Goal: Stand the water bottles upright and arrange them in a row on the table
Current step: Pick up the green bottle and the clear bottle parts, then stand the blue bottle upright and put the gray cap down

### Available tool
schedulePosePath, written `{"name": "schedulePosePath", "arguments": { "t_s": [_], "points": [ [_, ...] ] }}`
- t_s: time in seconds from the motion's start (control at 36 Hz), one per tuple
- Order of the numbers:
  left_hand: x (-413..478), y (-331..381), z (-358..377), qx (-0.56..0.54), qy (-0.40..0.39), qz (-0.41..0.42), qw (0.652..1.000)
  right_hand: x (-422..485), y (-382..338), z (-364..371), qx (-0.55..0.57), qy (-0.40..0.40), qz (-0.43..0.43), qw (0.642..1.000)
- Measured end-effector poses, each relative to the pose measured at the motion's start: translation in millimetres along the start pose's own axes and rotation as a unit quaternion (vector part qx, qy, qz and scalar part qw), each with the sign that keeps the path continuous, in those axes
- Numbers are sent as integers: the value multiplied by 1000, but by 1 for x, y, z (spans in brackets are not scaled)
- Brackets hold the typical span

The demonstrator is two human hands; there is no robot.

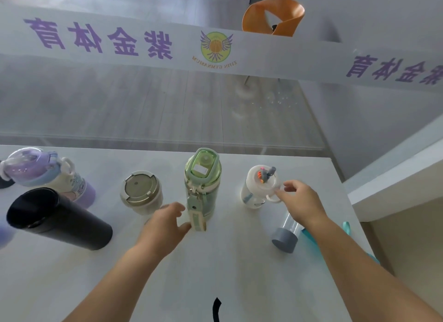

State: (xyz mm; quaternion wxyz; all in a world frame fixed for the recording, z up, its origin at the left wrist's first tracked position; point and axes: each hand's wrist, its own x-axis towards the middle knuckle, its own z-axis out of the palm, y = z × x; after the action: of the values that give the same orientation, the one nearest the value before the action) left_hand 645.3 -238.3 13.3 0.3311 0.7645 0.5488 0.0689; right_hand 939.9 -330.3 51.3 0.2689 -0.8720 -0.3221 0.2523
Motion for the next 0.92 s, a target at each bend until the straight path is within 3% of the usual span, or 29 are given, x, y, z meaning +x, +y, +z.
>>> {"name": "schedulePosePath", "arguments": {
  "t_s": [0.22,0.67,0.92],
  "points": [
    [-19,7,24,86,-81,-38,992,-30,25,-34,-76,-11,-69,995],
    [-28,127,133,63,-104,-10,993,-25,153,-109,-173,-86,-85,977],
    [-28,184,197,7,-76,-21,997,-21,219,-134,-231,-112,-106,961]
  ]
}}
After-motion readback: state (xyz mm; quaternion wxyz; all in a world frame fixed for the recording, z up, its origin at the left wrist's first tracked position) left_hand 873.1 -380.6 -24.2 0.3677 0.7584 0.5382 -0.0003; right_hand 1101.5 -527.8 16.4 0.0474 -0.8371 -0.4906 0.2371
